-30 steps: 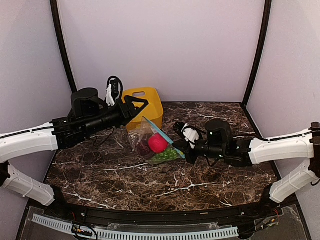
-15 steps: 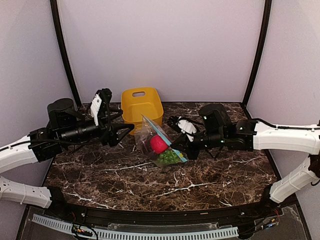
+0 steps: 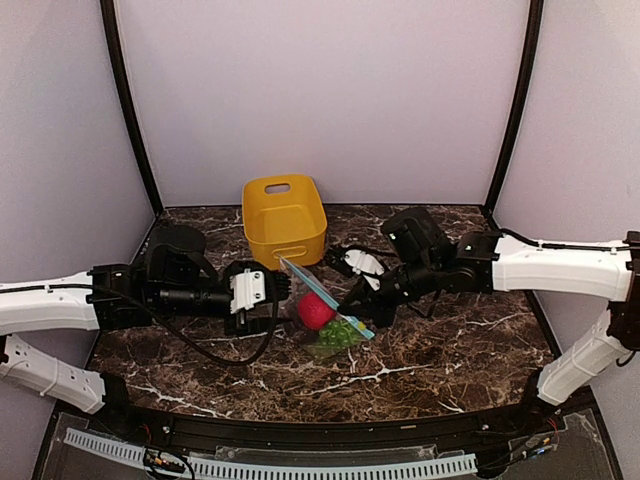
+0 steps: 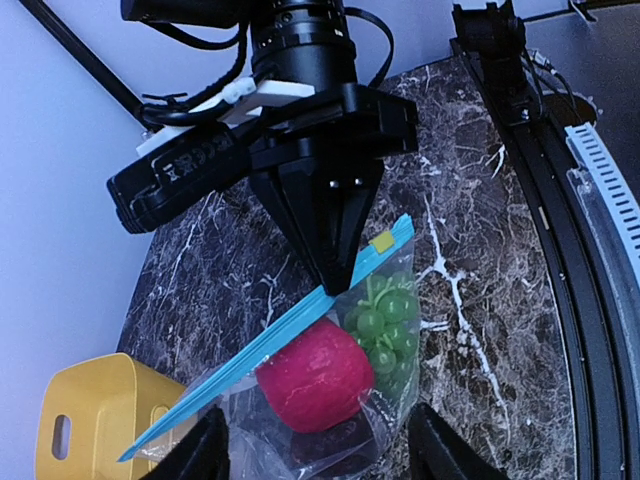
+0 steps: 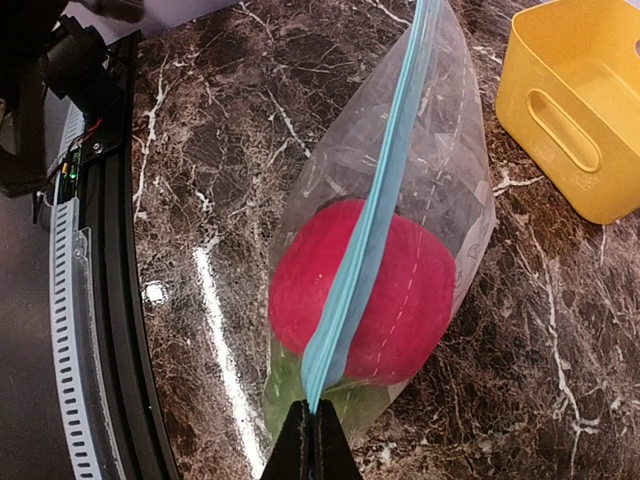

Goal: Open the zip-top bag and remove the fake food

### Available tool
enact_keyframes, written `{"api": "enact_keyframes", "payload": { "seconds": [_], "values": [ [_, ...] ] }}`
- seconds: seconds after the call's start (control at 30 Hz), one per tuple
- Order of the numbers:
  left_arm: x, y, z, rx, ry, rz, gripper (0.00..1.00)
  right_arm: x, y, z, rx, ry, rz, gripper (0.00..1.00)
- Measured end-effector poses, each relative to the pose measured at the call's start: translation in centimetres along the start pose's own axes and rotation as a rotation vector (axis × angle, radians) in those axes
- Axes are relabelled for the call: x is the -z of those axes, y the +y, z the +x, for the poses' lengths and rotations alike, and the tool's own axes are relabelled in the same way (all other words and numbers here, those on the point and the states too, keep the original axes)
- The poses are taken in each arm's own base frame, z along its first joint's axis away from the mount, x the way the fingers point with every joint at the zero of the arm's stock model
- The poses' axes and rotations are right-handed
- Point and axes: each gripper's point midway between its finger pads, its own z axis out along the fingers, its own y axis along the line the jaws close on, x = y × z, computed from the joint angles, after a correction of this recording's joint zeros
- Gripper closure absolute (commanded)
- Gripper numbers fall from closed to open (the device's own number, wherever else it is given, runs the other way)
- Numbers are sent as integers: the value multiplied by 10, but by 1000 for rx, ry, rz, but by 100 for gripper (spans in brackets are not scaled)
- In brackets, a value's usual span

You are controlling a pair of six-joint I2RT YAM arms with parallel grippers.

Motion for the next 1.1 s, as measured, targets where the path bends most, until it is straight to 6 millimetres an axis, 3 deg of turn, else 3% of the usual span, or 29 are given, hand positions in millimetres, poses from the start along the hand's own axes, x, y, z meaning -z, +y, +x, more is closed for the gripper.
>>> {"api": "enact_keyframes", "payload": {
  "seconds": [0.33, 0.73, 1.1],
  "values": [
    [-17, -3, -4, -195, 35, 20, 60, 3, 12, -9, 3, -12, -70, 100],
    [-39, -9, 6, -391, 128, 15, 66, 0, 24, -8, -3, -2, -148, 100],
    [-59, -9, 10, -463, 179, 25, 67, 0, 38, -9, 4, -5, -211, 100]
  ]
}}
